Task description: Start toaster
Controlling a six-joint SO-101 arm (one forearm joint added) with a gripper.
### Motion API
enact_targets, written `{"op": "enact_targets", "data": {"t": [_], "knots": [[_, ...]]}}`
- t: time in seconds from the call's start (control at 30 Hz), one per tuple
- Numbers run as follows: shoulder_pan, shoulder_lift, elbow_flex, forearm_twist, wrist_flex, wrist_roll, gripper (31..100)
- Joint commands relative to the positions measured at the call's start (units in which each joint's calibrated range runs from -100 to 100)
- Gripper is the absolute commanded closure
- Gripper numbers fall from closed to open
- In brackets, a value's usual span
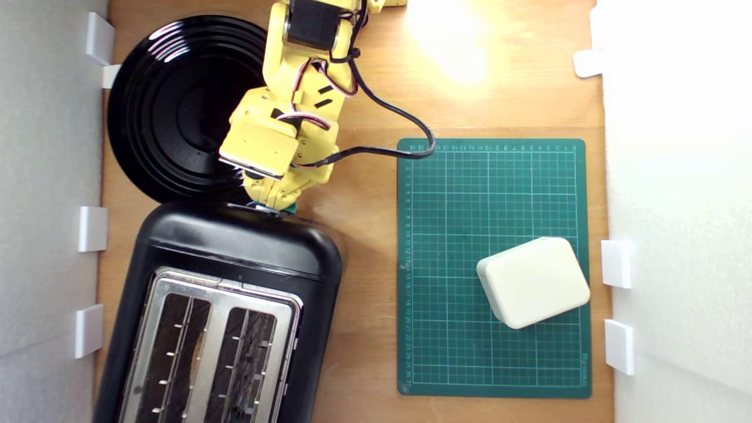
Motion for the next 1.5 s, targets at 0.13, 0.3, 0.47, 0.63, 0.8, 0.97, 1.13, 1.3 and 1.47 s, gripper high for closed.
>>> {"op": "enact_targets", "data": {"t": [0.13, 0.3, 0.47, 0.63, 0.8, 0.97, 1.13, 1.3, 1.47], "knots": [[1.4, 4.5, 7.0, -0.2, -3.4, 0.1, 98.8], [1.5, 4.6, 12.0, 0.2, -8.1, 0.1, 98.8], [1.5, 4.6, 15.8, 1.2, -10.3, 0.1, 98.8], [1.4, 4.6, 20.0, 1.6, -13.9, 0.1, 98.8], [1.4, 4.7, 22.4, 1.6, -15.5, 0.1, 98.8], [1.5, 4.6, 24.8, 0.8, -15.5, 1.8, 98.8], [1.5, 4.6, 25.7, 1.3, -15.5, 1.7, 98.8], [1.5, 4.6, 28.0, 1.3, -17.1, 2.2, 98.8], [3.2, 4.6, 30.2, 1.3, -19.2, 2.2, 98.8]]}}
